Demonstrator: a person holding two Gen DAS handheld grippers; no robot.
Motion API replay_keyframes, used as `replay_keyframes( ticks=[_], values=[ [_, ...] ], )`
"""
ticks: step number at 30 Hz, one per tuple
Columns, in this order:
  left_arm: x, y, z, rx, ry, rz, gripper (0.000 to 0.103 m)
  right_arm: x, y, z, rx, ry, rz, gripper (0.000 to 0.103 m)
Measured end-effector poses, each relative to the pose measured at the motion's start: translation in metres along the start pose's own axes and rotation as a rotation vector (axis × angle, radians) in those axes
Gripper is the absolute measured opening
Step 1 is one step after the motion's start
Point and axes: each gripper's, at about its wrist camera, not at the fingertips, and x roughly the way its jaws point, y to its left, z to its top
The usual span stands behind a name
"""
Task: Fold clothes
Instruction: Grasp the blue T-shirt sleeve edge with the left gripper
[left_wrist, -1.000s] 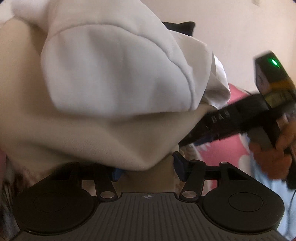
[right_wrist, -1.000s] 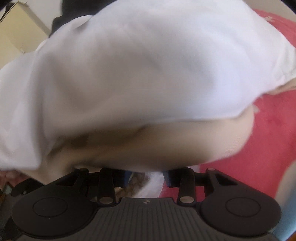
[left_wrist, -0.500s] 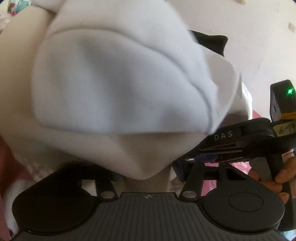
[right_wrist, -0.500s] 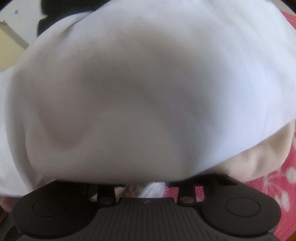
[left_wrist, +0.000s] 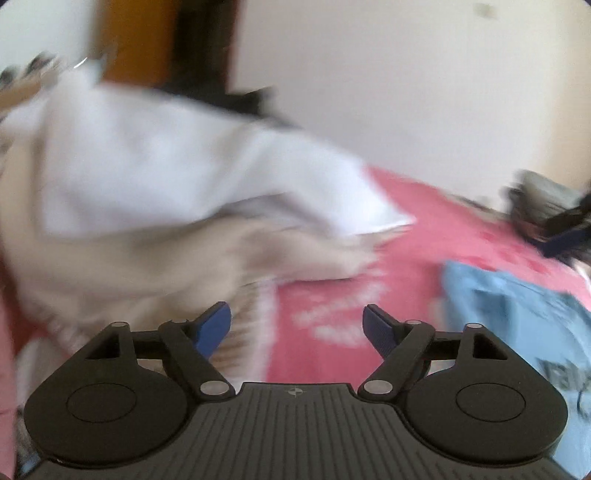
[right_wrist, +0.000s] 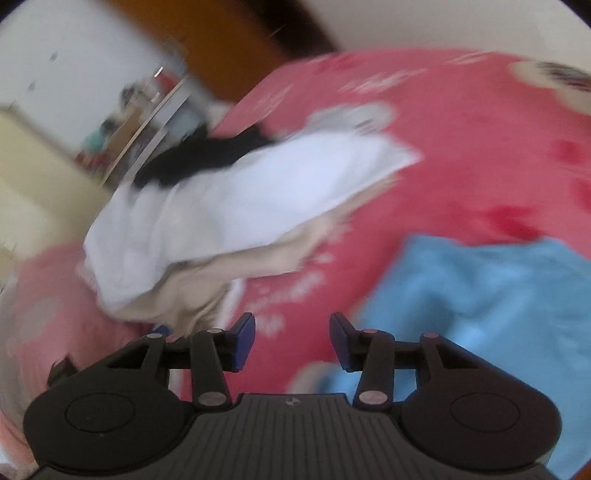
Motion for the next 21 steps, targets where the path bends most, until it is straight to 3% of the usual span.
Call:
replay_keyframes(
  ticks=[3, 5, 8, 12, 17, 21],
  values=[
    [0.012, -0.051, -0.003, 0.148, -0.003, -0.139, 0.084, 0.001, -0.019, -0.017, 0.021, -0.019, -0.106, 0.046],
    [0.020, -0.084, -0.009, 0.233, 0.000, -0.223, 0.083, 0.004, -0.022, -0.033, 0.040, -0.023, -0.126, 0.044],
    [0.035, -0.126, -0.025, 0.321, 0.021, -0.301, 0.082, 0.020, -0.028, -0.036, 0.020, -0.029, -0.185, 0.043],
    [0.066, -0.169, -0.044, 0.425, 0.081, -0.268, 0.073, 0.033, -0.039, -0.032, 0.015, -0.061, -0.309, 0.043],
    [0.055, -0.171, -0.063, 0.446, 0.086, -0.233, 0.066, 0.049, -0.051, -0.030, -0.013, -0.075, -0.357, 0.043],
    [0.052, -0.171, -0.072, 0.527, 0.094, -0.206, 0.061, 0.053, -0.058, -0.029, -0.012, -0.071, -0.367, 0.041]
  ],
)
